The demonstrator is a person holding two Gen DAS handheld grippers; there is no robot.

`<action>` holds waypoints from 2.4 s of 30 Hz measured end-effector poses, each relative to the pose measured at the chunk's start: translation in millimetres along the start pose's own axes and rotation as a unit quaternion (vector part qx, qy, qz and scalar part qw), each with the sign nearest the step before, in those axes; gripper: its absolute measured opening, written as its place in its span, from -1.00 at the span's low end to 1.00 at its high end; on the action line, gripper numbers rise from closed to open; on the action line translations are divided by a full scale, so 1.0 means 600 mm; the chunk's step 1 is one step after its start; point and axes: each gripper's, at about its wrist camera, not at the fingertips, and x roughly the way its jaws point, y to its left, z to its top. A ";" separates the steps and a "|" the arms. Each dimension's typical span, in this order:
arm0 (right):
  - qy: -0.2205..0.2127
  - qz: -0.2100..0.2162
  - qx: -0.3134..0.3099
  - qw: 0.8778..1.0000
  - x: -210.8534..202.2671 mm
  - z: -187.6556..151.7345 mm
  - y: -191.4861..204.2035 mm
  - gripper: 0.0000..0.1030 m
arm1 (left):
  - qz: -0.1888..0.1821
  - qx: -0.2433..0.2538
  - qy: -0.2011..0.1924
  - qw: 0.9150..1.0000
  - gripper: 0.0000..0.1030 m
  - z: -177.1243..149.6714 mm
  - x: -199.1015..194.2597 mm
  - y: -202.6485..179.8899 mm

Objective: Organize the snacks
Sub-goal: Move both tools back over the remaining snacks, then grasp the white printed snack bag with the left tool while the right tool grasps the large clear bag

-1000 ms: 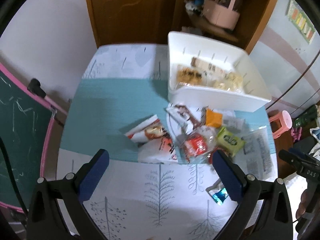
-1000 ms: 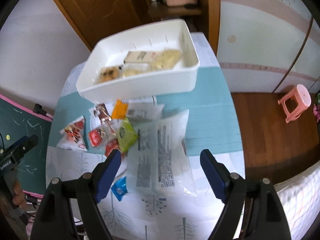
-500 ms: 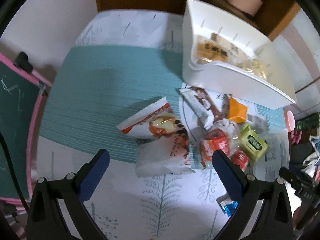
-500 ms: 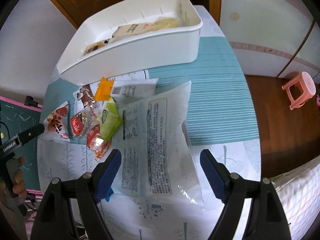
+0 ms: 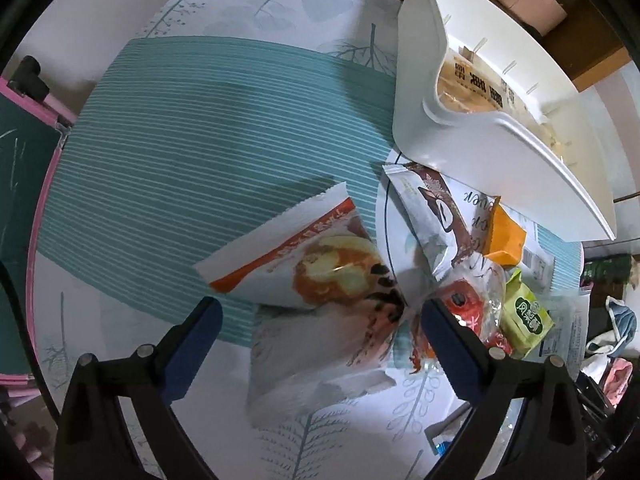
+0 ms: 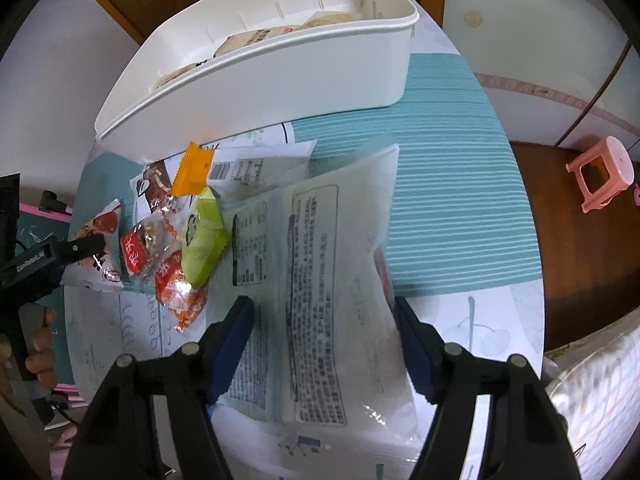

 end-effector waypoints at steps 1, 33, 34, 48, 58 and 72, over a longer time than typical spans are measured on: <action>-0.004 -0.001 0.001 1.000 -0.001 0.000 0.001 0.26 | 0.001 0.002 0.000 1.000 0.84 0.000 0.003 -0.003; -0.076 0.021 -0.045 0.996 -0.106 -0.032 0.058 -0.79 | 0.047 0.116 -0.123 0.984 -0.10 -0.118 -0.156 -0.057; -0.081 0.020 -0.048 0.995 -0.114 -0.033 0.061 -0.79 | 0.043 0.122 -0.127 0.983 -0.10 -0.125 -0.165 -0.063; -0.177 0.044 -0.080 0.980 -0.253 -0.026 0.101 -0.80 | 0.009 0.171 -0.193 0.966 -0.09 -0.136 -0.290 -0.127; -0.257 0.030 -0.095 0.961 -0.346 0.035 0.113 -0.80 | 0.006 0.214 -0.267 0.940 -0.09 -0.066 -0.395 -0.183; -0.354 0.007 -0.092 0.931 -0.434 0.163 0.134 -0.80 | 0.016 0.252 -0.317 0.914 -0.08 0.087 -0.456 -0.269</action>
